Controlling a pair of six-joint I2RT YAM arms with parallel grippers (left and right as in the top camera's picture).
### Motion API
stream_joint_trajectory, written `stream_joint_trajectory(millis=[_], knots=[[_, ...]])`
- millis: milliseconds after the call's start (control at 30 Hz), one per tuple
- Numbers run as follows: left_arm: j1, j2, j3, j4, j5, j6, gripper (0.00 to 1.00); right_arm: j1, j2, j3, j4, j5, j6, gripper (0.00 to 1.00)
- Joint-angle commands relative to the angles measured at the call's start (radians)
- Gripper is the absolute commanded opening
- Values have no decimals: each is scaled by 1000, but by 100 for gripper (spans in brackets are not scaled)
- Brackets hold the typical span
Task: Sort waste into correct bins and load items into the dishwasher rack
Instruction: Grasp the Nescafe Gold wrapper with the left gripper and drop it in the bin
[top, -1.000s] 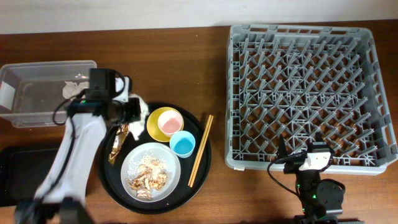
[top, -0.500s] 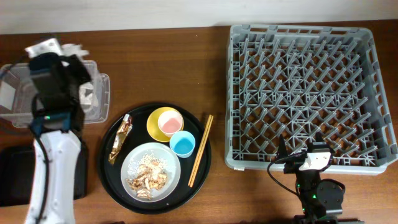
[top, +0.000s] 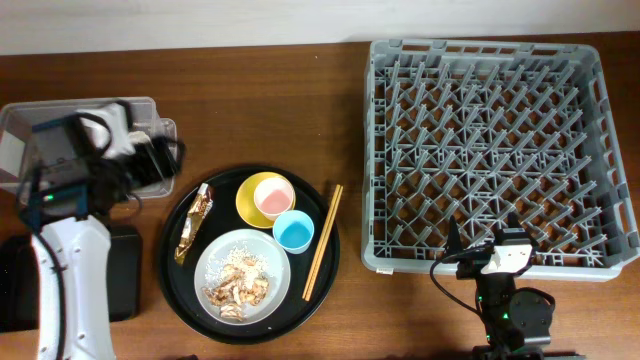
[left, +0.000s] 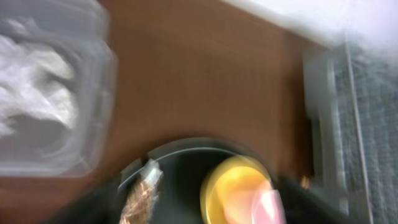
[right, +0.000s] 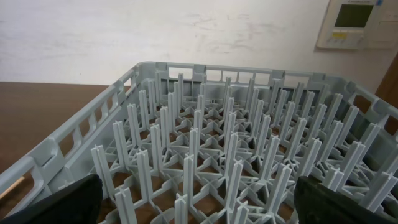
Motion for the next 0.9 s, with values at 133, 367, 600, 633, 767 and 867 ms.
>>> stream_joint_trajectory(millis=[133,367,600,633,767,867], knots=[[-238,13,-63,-159,-407,108,63,-6,-5,-7,-5,12,0,98],[-269,148,-105,-40,-513,109,54,-6,-5,-7,-5,12,0,98],[-269,365,-105,27,-614,109,53,-6,-5,-7,-5,12,0,98],[-269,380,-105,31,-629,109,53,-6,-5,-7,-5,12,0,98],[-269,457,-106,45,-640,109,53,-6,-5,-7,-5,12,0,98],[-269,488,-106,45,-582,109,43,-6,-5,-7,-5,12,0,98]])
